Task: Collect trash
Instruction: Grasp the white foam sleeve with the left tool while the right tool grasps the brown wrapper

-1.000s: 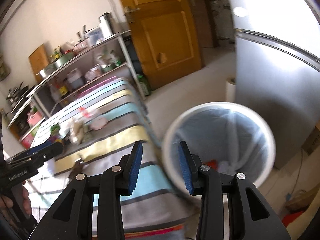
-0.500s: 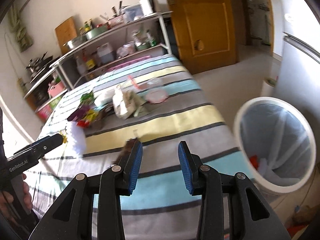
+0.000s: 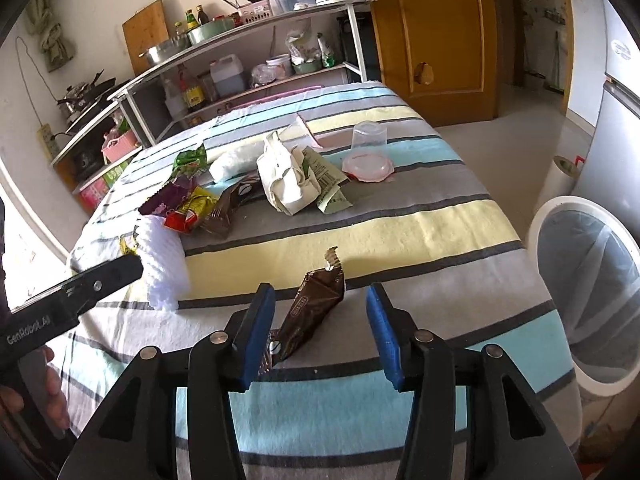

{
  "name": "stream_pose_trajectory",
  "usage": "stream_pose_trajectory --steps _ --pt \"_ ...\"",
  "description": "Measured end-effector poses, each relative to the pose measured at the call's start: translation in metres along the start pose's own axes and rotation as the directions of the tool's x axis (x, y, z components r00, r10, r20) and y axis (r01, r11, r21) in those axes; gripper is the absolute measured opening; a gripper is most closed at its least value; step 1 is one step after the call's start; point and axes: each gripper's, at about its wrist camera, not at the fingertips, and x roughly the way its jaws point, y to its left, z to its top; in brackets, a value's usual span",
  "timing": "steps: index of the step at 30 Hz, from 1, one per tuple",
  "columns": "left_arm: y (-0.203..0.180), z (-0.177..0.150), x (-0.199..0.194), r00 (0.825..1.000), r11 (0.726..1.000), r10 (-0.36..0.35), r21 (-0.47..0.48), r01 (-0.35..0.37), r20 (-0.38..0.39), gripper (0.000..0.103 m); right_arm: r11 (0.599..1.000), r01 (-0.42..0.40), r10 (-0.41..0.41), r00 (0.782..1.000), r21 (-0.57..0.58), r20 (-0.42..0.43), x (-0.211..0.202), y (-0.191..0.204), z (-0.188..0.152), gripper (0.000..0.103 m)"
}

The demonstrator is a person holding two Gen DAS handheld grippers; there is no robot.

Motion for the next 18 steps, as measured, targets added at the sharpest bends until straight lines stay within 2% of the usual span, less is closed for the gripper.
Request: stream_pose_trajectory --steps 5,10,13,18 --pt "-0.004 0.001 0.013 0.999 0.999 0.035 -0.003 -0.036 -0.015 0.071 0.999 0.031 -0.031 0.999 0.008 -0.020 0.009 -0.001 0.001 0.049" --pt "-0.004 0.001 0.018 0.998 0.999 0.049 0.005 -0.049 -0.028 0.055 0.999 0.037 -0.037 0.999 0.015 -0.013 0.009 -0.003 0.002 0.049" --pt "-0.002 0.000 0.018 0.999 1.000 0.022 -0.006 -0.023 -0.042 0.042 0.999 0.039 -0.039 0.999 0.012 -0.005 0.009 -0.004 0.001 0.048" --pt "-0.002 -0.002 0.014 0.999 0.999 0.033 0.000 -0.033 -0.027 0.033 1.000 0.018 -0.018 1.000 0.017 0.008 0.006 -0.003 -0.003 0.031"
